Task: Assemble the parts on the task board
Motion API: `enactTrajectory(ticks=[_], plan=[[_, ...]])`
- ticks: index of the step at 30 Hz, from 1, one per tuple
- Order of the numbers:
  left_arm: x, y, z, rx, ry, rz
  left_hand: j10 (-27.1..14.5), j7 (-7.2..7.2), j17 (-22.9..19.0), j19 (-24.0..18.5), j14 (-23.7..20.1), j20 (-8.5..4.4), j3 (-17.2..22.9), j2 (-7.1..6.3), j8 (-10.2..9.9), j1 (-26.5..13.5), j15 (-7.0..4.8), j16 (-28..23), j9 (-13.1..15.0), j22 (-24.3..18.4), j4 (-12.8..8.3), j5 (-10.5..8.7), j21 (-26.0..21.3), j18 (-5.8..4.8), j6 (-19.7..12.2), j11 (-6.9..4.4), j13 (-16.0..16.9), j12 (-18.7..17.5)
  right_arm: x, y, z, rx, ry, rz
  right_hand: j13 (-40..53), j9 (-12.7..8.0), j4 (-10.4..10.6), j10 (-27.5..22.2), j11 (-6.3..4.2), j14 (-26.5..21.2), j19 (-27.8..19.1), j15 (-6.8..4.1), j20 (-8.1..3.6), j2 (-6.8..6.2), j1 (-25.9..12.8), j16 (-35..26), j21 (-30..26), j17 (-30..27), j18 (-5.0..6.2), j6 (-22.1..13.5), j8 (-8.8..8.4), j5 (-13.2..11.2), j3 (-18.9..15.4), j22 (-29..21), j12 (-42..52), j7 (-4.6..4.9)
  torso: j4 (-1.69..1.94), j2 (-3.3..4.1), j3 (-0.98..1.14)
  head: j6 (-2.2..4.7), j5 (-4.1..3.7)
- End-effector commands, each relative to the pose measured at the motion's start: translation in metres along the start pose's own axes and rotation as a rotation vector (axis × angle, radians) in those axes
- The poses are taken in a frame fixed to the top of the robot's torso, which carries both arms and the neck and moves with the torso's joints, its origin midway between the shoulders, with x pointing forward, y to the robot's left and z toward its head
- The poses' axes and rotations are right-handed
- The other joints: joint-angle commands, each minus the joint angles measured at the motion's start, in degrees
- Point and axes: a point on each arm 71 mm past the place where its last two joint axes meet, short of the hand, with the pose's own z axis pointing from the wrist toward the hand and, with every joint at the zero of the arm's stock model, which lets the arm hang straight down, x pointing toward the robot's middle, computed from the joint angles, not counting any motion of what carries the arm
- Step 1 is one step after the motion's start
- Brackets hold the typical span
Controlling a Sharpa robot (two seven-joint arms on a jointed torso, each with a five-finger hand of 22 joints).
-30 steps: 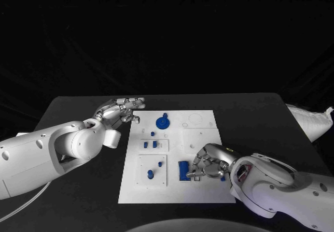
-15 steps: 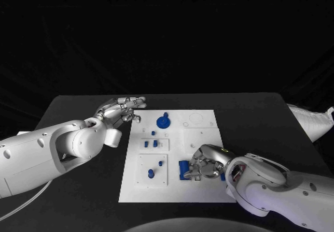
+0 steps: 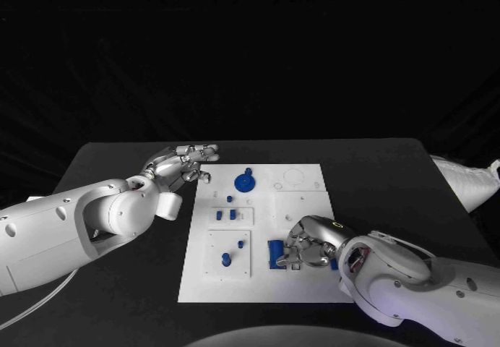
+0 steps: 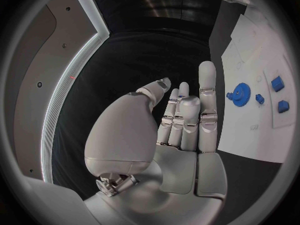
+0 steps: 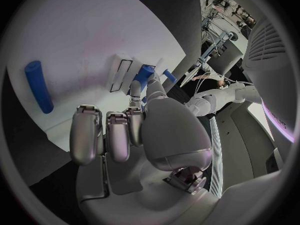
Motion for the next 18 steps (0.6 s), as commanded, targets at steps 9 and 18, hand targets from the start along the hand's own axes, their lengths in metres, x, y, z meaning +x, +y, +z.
enactTrajectory(ticks=[9, 18], plan=[[0.0, -0.001, 0.0, 0.005, 0.012, -0.008, -0.5, -0.01, -0.1, -0.5, -0.3, 0.05, -0.2, 0.0, -0.1, -0.5, 0.12, -0.1, -0.1, -0.1, -0.1, 0.14, -0.4, 0.92, -0.6, 0.03, 0.1, 0.4, -0.029, -0.025, -0.023, 0.041, -0.012, 0.1, 0.6, -2.0, 1.9, 2.6, 1.57, 5.1, 0.5, 1.45, 0.95, 0.01, -2.1, 0.0, -0.4, 10.4, -1.04, -5.6, -4.47, 4.3, 0.7, -0.8, -2.1, 2.69, -0.24, -0.19, -0.14, 0.04, -0.74], [0.001, 0.0, 0.001, 0.004, 0.015, -0.008, -0.5, 0.01, -0.1, -0.5, -0.4, 0.06, -0.2, 0.08, 0.0, -0.4, 0.12, -0.1, -0.1, -0.1, -0.1, 0.14, -0.4, 0.93, -0.6, 0.04, 0.1, 0.6, -0.042, -0.056, -0.036, 0.161, 0.027, -0.084, -0.3, -4.4, 2.3, 2.0, 2.56, 4.9, 0.2, 2.36, 1.91, 0.57, -2.3, -0.2, -0.7, 10.0, -0.9, -6.7, -7.5, 5.6, 1.2, -1.2, -3.9, 3.8, -0.54, -0.5, -0.19, 0.46, -1.98]])
